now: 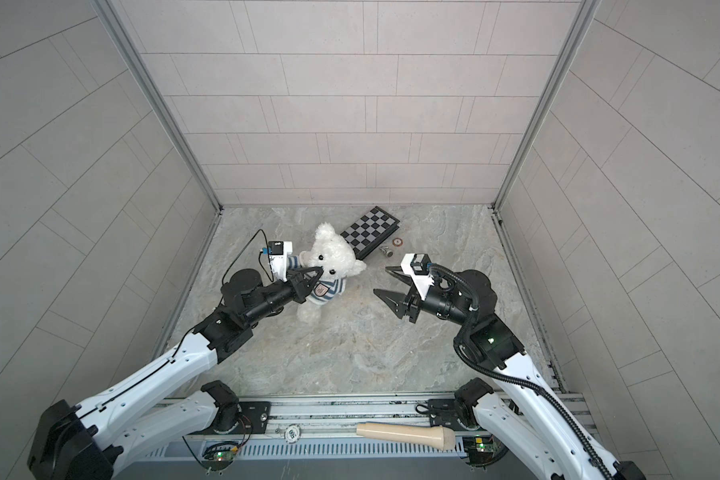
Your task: Dress the teddy bear
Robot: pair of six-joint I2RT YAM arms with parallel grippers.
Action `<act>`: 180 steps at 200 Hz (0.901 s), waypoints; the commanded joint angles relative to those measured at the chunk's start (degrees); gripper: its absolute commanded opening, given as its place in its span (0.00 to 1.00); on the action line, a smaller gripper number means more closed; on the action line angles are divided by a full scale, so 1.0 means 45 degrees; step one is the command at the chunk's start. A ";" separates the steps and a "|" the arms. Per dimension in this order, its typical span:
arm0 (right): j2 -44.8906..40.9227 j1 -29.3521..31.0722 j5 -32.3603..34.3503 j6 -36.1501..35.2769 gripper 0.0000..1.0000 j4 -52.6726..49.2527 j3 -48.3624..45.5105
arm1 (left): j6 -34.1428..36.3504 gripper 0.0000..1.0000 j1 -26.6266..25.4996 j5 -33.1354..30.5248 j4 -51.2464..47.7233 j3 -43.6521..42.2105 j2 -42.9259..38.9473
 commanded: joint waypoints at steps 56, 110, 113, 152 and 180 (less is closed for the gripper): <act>-0.0350 0.0312 0.0471 0.0384 0.61 0.5789 -0.3934 | -0.5496 0.00 0.1071 0.1807 0.5803 -0.0528 0.0319; 0.1686 0.1280 0.1779 0.0483 0.55 0.8599 -0.4519 | -0.7343 0.00 0.1071 0.1701 0.8367 -0.0603 0.0903; 0.1833 0.1303 0.1821 0.0602 0.55 0.8862 -0.4524 | -0.7431 0.00 0.1071 0.1681 0.8526 -0.0624 0.0956; 0.3722 0.1648 0.1836 0.3078 0.51 1.1006 -0.4048 | -0.8341 0.00 0.1071 0.1275 1.0249 -0.0945 0.1377; 0.4337 0.2472 0.2139 0.2665 0.48 1.1292 -0.3927 | -0.8597 0.00 0.1051 0.1031 1.0706 -0.0911 0.1531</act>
